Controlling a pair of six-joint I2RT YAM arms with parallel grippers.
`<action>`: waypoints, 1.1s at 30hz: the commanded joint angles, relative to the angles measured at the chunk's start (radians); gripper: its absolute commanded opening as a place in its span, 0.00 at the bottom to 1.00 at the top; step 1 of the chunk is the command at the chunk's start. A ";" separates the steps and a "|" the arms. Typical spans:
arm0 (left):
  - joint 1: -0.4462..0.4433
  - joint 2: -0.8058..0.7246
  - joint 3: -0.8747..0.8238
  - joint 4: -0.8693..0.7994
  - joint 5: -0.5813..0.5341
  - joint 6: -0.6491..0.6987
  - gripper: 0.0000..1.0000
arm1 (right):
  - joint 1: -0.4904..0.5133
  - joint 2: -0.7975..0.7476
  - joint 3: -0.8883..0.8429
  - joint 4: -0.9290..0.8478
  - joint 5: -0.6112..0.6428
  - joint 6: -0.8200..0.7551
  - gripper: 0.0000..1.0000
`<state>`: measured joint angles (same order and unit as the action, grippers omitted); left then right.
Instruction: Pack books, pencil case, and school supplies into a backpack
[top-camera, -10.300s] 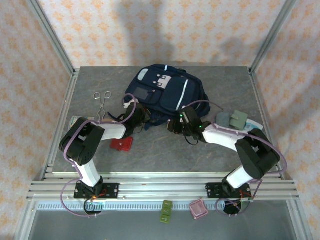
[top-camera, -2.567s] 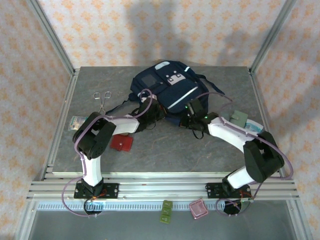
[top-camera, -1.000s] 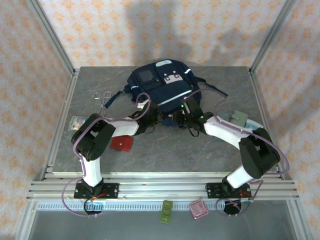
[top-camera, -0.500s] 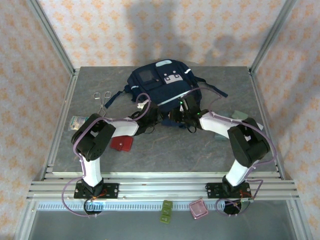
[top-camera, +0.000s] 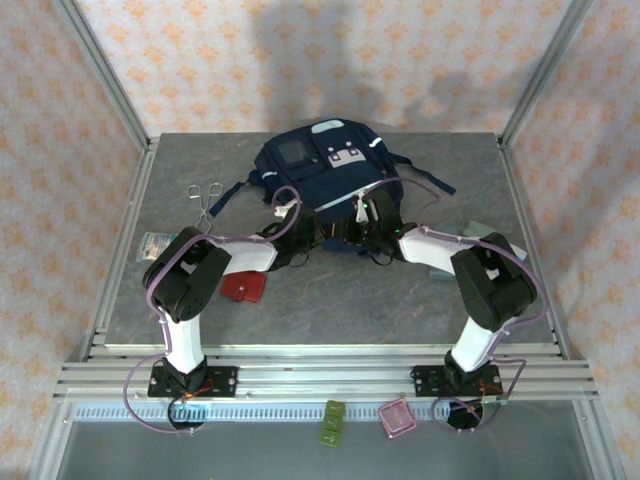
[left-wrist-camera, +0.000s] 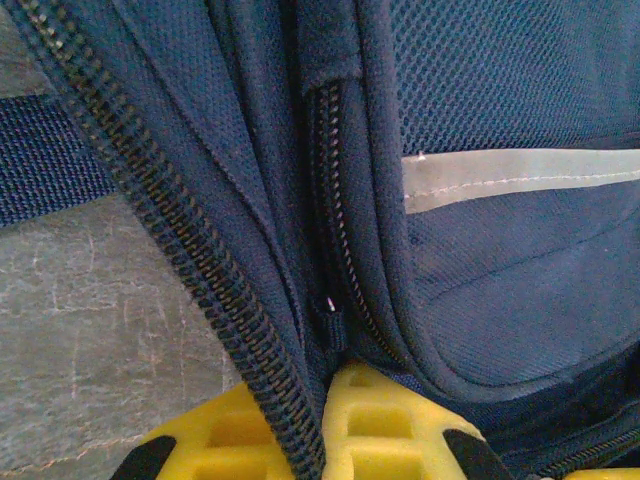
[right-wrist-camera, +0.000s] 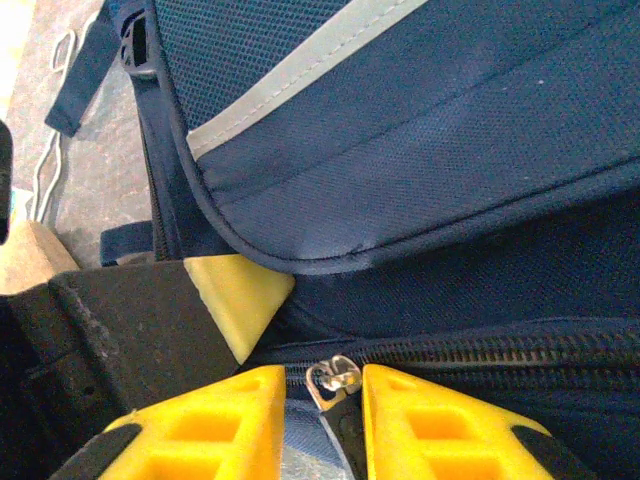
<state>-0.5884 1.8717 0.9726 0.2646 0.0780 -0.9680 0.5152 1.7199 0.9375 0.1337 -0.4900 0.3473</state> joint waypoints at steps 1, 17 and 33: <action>0.007 0.009 -0.009 0.058 0.025 0.036 0.00 | 0.003 0.010 -0.002 -0.034 0.058 -0.014 0.33; 0.007 0.003 -0.004 0.056 0.032 0.043 0.00 | 0.056 -0.008 0.013 -0.164 0.250 -0.122 0.29; 0.007 -0.018 -0.003 0.062 0.043 0.051 0.00 | 0.086 0.034 0.070 -0.235 0.269 -0.150 0.25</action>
<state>-0.5865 1.8717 0.9726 0.2703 0.0967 -0.9623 0.5877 1.7218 0.9817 -0.0231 -0.2596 0.2028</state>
